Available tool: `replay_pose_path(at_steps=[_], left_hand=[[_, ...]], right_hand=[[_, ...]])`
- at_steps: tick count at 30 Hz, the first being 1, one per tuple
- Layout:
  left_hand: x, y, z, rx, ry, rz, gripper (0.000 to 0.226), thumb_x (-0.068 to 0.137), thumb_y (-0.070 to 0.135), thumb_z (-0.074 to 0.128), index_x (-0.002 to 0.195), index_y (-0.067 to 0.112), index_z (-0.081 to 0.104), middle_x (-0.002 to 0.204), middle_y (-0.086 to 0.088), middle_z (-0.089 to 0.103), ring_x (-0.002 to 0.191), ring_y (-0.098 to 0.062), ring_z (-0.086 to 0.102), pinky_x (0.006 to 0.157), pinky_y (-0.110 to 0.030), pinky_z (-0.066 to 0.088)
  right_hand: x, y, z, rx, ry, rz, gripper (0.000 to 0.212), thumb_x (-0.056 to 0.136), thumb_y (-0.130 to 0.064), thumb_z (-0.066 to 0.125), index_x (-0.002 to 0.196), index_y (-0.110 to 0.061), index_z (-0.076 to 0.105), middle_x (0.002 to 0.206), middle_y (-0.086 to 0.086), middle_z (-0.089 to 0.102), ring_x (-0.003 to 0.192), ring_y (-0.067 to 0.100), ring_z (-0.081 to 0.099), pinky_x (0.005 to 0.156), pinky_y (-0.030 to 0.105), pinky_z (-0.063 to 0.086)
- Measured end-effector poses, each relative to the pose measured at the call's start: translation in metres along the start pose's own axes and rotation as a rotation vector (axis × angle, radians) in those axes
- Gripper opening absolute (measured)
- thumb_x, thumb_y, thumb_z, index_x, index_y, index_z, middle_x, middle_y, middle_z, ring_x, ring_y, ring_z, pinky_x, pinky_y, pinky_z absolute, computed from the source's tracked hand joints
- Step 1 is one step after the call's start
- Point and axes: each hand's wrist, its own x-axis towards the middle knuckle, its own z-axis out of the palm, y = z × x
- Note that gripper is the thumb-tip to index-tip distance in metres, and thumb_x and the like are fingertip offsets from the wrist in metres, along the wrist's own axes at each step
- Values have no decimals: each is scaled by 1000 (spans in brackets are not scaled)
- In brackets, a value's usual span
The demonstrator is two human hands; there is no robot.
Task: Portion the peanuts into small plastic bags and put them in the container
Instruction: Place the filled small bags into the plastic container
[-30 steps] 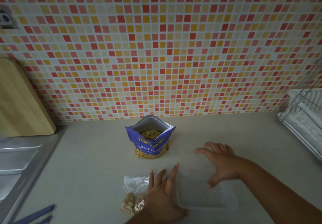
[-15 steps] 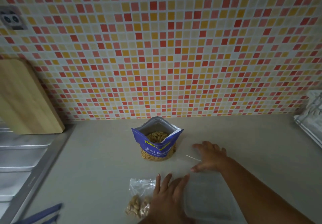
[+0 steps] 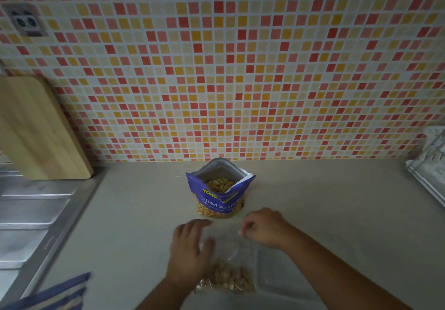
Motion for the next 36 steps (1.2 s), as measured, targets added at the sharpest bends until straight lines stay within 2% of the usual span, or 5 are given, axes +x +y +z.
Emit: replay_pose_path(at_steps=[4, 10, 20, 24, 36], left_hand=[[18, -20, -18, 165, -314, -197, 38, 83, 37, 47, 120, 37, 52, 127, 12, 48, 120, -23, 49, 98, -44, 38], [31, -23, -20, 245, -774, -274, 88, 44, 69, 41, 127, 37, 43, 124, 6, 59, 116, -17, 53, 97, -24, 37], [30, -12, -23, 116, -758, -263, 10, 77, 29, 67, 87, 30, 66, 89, 5, 57, 89, -12, 56, 70, -18, 38], [30, -14, -33, -35, -689, -328, 23, 76, 21, 68, 64, 36, 56, 77, 9, 62, 69, -6, 55, 67, -19, 45], [52, 31, -81, -268, -518, -284, 11, 81, 26, 70, 85, 17, 65, 72, 4, 63, 60, -6, 55, 58, -14, 44]], right_hand=[[3, -24, 19, -274, -179, -19, 60, 80, -67, 45, 123, -26, 54, 131, 7, 56, 126, 27, 42, 104, 43, 27], [7, -34, 28, -320, -250, -17, 64, 76, -66, 54, 123, -24, 51, 130, 5, 56, 126, 26, 40, 104, 46, 22], [7, -48, 34, -245, -254, -73, 39, 88, -43, 51, 122, -25, 53, 128, 7, 57, 123, 29, 46, 105, 45, 23], [3, -53, 30, -103, -169, -93, 30, 90, -35, 51, 117, -25, 55, 125, 6, 60, 120, 29, 49, 104, 38, 27], [-31, -60, -17, 257, 26, -214, 16, 87, -31, 60, 97, -20, 61, 107, 5, 66, 102, 21, 60, 81, 29, 45]])
